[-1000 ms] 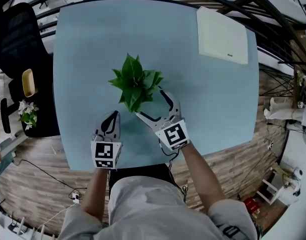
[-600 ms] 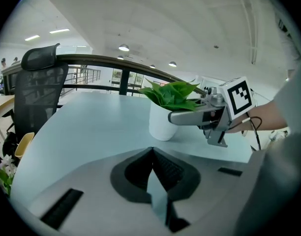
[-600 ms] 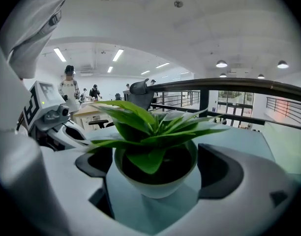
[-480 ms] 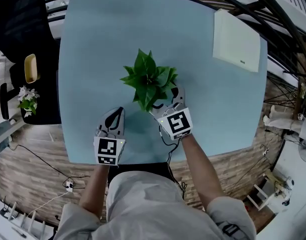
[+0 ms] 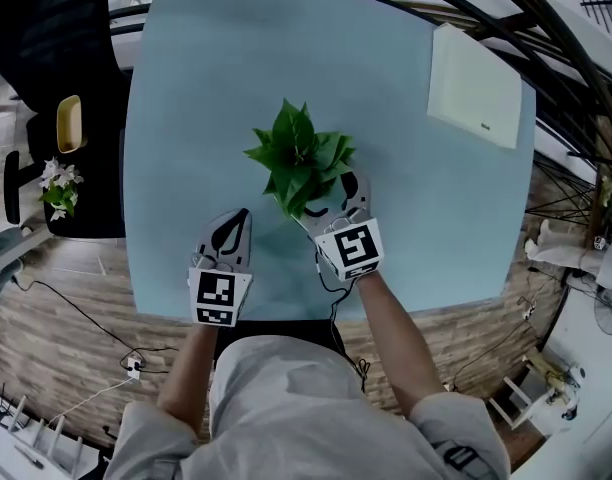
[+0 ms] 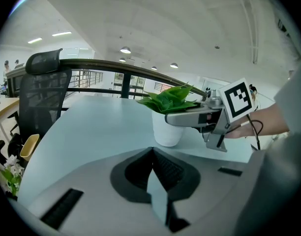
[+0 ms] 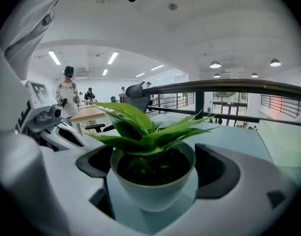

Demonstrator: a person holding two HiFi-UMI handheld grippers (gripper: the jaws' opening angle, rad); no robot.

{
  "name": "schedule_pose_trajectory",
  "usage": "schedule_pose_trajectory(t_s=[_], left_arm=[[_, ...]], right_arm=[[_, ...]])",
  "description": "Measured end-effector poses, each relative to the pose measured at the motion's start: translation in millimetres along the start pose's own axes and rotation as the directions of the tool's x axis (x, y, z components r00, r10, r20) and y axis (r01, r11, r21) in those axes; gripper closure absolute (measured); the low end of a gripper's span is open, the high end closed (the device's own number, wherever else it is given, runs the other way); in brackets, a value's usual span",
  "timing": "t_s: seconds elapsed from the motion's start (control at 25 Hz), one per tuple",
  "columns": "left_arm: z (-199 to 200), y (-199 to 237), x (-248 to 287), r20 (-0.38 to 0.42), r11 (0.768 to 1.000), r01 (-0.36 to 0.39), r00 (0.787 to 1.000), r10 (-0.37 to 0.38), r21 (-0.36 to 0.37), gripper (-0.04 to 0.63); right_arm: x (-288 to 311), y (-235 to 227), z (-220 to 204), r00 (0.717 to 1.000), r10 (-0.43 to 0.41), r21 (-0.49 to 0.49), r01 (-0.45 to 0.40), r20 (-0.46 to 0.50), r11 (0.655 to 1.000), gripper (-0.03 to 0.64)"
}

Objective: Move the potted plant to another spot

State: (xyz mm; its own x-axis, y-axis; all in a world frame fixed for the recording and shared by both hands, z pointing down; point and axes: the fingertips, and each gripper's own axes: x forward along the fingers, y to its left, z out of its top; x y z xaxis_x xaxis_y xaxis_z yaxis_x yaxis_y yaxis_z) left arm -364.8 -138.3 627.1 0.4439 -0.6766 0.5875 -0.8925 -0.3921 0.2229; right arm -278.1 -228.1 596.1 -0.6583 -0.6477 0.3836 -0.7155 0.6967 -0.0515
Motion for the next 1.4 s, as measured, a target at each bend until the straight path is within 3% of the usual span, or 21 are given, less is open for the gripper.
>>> schedule_pose_trajectory(t_s=[0.52,0.72,1.0,1.4], left_arm=[[31,-17,-30,0.076,0.998,-0.017,0.997,0.012,0.059,0.583],[54,-22,-47,0.135,0.997,-0.021,0.991,0.012,0.068,0.583],[89,-73,-75,0.207,0.991,-0.029,0.978,0.002,0.127,0.583],[125,-89,-104,0.263,0.984,-0.03,0.965,-0.017,0.174,0.583]], right_arm=[[-41,13,52,0.99,-0.04,0.004,0.04,0.133,0.999,0.101],[-59,20,78,0.979,-0.061,-0.005,0.063,0.195,0.998,0.101],[-124,27,119,0.955,-0.05,-0.045,0.066,0.292,0.997,0.102],[-165,31,154,0.926,-0.089,-0.047,0.115,0.368,0.992,0.103]])
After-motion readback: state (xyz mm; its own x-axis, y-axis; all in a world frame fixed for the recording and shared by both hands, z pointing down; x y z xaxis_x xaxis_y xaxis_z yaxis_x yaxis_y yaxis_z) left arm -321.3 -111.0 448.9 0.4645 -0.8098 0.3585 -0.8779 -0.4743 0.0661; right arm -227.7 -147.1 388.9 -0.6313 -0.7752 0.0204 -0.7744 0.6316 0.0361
